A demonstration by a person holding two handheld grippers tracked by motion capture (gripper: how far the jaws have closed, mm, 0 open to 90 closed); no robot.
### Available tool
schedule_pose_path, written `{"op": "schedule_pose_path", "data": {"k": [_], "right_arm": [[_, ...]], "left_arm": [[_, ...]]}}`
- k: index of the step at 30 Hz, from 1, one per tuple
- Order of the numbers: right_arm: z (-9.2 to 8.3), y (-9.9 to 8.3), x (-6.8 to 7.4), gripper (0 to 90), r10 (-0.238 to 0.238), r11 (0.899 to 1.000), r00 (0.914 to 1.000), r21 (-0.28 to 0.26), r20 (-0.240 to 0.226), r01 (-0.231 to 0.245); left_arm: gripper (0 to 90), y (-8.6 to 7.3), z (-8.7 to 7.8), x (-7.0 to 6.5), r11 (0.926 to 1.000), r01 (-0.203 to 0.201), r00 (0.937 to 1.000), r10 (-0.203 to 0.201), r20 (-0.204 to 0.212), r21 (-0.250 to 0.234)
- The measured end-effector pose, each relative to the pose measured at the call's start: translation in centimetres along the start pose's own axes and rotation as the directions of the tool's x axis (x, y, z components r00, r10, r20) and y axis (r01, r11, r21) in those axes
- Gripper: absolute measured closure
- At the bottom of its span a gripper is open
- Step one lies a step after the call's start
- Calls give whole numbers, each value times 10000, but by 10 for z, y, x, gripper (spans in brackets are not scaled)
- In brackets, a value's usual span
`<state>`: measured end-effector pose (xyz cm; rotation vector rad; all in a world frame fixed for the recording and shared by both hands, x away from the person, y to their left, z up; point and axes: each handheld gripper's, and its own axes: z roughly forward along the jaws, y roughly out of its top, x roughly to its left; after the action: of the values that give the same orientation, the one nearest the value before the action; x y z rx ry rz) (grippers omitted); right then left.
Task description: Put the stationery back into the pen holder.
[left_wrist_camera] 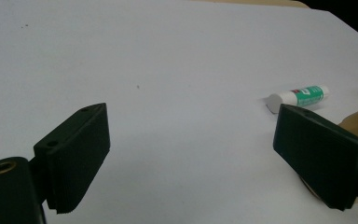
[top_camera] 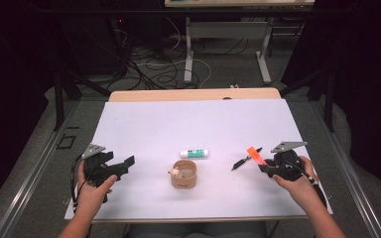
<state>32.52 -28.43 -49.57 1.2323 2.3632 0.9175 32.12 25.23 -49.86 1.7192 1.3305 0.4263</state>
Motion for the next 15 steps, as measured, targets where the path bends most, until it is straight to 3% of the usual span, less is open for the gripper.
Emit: {"op": "schedule_pose_path", "data": {"k": [9,15], "right_arm": [[3,27,18,665,-146,9972,9987,-739,-486,109],[10,44,33,665,-410,9946,9967,-985,-706,339]], "left_arm": [[80,7,-1,-6,9987,501,9987,-501,70,-73],[53,16,-6,-9,9991,391,9981,-384,485,-142]]}}
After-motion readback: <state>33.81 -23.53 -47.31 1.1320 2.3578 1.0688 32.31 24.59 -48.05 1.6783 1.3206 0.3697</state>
